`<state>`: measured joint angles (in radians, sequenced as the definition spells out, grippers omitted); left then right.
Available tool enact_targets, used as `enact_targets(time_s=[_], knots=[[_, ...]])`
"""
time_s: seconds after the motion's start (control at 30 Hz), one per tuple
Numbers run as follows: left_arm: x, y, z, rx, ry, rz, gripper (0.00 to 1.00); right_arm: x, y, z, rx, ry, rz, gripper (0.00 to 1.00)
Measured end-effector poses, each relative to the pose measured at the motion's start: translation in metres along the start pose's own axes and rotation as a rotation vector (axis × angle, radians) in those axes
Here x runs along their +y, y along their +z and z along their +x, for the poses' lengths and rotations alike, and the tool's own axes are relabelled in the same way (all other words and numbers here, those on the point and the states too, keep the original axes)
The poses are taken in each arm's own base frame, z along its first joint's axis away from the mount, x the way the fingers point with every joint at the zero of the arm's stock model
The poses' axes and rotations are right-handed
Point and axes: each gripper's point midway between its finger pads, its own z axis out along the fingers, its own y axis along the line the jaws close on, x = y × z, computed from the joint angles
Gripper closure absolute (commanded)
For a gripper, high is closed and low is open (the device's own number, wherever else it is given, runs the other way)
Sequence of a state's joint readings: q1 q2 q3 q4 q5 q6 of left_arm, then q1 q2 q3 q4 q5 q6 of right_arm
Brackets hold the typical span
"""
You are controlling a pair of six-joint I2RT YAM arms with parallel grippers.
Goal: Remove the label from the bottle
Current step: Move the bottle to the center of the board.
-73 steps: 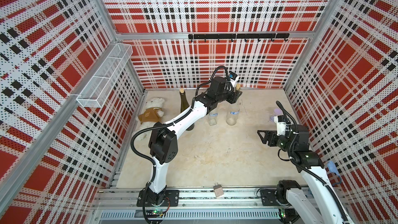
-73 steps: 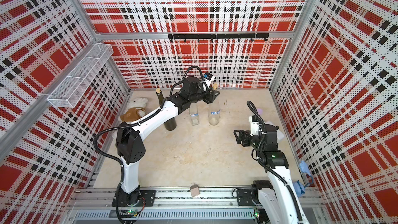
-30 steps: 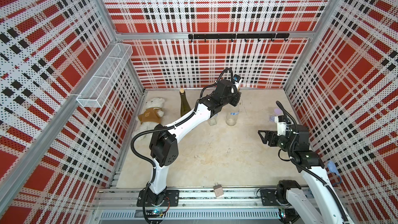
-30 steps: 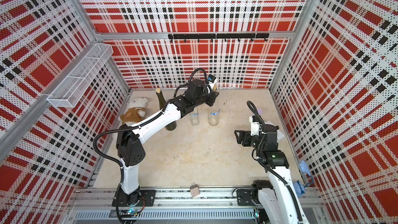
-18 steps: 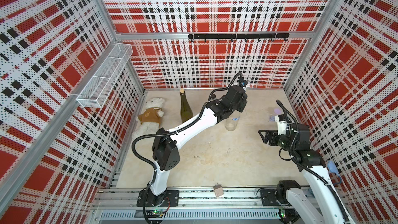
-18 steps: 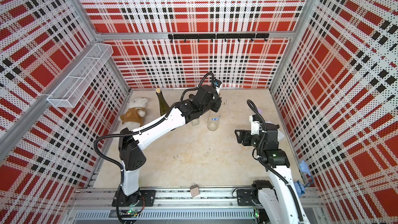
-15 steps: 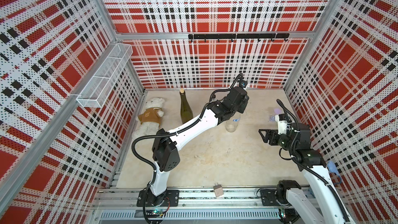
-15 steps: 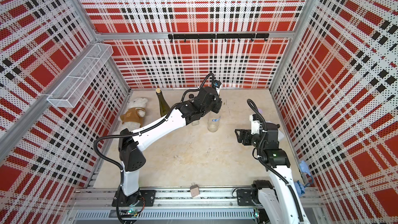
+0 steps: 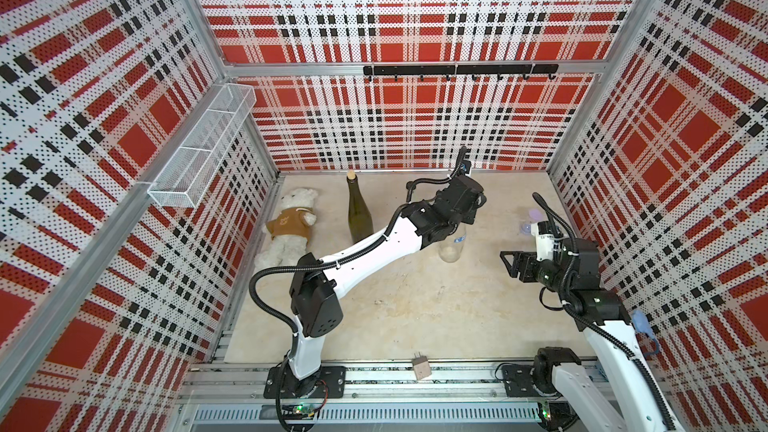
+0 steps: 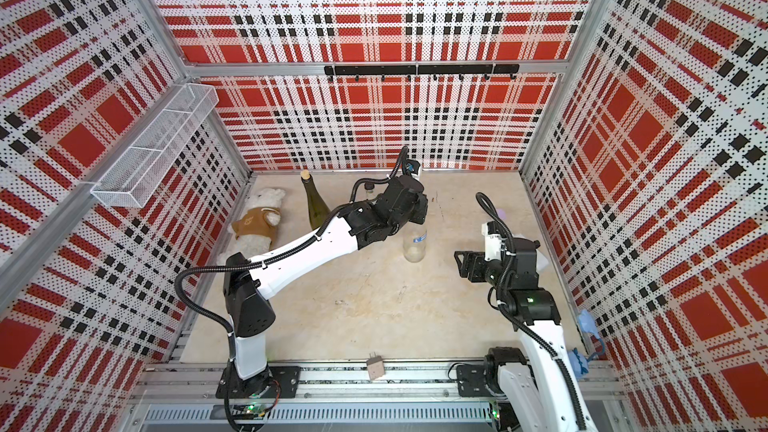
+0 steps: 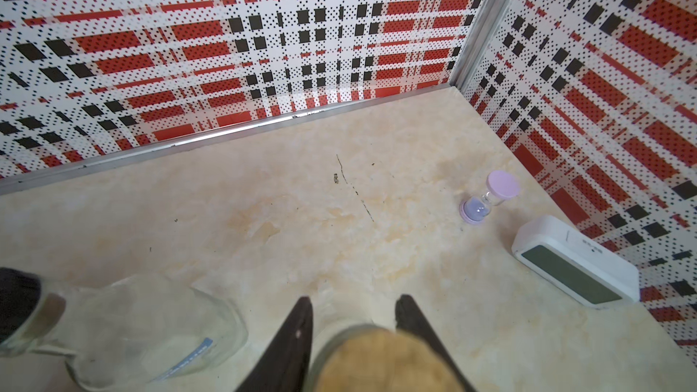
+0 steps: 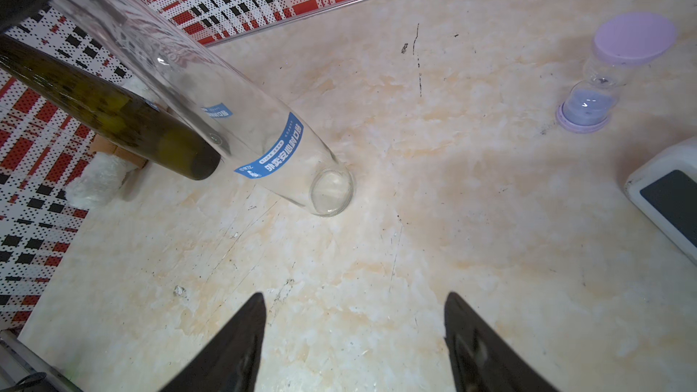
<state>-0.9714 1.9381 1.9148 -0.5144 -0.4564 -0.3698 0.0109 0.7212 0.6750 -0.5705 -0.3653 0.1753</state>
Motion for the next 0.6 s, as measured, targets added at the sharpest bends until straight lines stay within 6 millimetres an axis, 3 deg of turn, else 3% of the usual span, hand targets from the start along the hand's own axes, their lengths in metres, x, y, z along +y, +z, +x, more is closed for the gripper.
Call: enact_targets(time_s=[0.3,0.6], knots=[[-0.001,-0.003,0.012,0.018,0.006,-0.004,0.35,0.000,0.000,0.001,0.002,0.000,0.000,0.24],[-0.003,-0.032,0.001,-0.009,0.040,0.076,0.13,0.000,-0.003,0.002,0.002,0.001,0.005,0.23]])
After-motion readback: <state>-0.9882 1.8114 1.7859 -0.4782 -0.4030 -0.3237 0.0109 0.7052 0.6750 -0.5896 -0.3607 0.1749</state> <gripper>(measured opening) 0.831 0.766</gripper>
